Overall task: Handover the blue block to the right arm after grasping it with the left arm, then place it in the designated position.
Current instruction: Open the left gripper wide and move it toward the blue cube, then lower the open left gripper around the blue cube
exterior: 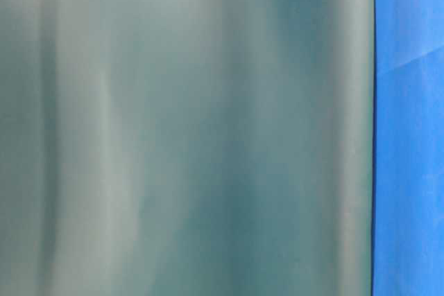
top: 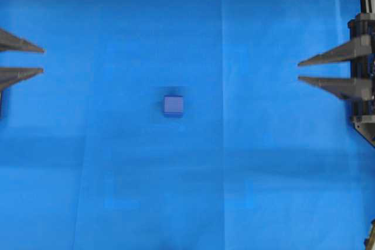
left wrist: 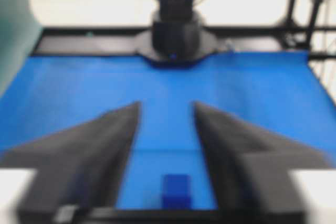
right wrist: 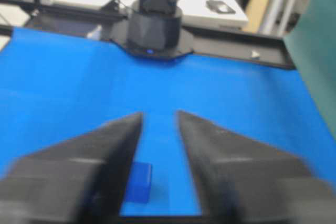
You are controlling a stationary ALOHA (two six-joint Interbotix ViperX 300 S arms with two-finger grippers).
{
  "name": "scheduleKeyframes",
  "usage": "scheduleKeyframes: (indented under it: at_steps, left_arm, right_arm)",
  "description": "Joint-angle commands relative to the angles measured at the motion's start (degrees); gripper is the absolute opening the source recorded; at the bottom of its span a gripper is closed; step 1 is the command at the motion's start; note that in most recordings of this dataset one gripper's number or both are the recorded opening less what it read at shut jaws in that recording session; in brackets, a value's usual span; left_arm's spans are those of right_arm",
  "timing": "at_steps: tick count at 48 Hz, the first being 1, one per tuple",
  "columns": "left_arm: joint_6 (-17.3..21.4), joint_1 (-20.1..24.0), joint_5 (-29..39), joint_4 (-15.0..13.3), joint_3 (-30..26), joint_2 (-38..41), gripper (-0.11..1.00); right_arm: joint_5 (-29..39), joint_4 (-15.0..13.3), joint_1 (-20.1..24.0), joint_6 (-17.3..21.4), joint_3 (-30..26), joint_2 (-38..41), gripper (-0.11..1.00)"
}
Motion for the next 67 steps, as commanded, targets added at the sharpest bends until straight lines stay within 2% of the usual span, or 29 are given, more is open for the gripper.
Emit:
scheduleKeyframes:
  at_steps: [1,6,9,11,26,40,48,67]
  left_arm:
    - [0.00,-0.18,-0.62,0.09,-0.44,0.53,0.54]
    - [0.00,-0.26,-0.62,0.09,-0.53,0.44,0.82]
    - [0.00,-0.26,-0.62,0.09,-0.44,0.53,0.91]
    - [0.00,-0.26,-0.62,0.09,-0.44,0.53,0.93]
    - [-0.35,-0.26,-1.58,0.09,-0.62,1.05,0.92]
    - [-0.18,0.62,-9.40,0.09,-2.90,9.93,0.92]
    - [0.26,0.70,-13.27,0.09,-7.29,18.37,0.92]
    - [0.53,0.70,-13.54,0.09,-21.27,37.27,0.92]
  right_arm:
    - [-0.35,0.44,-0.09,0.44,-1.67,0.09,0.45]
    - [-0.35,0.44,-0.18,0.53,-1.67,0.00,0.77]
    - [-0.18,0.44,-0.18,0.62,-1.76,0.00,0.90]
    - [-0.18,0.44,-0.18,0.62,-1.76,-0.09,0.96]
    - [-0.35,0.44,-0.18,0.62,-1.76,-0.18,0.97]
    - [-0.62,0.44,-0.26,0.62,-1.76,0.00,0.97]
    - [-1.05,0.44,-0.35,0.62,-1.76,0.00,0.97]
    - [-0.97,0.44,-0.26,0.62,-1.76,0.18,0.97]
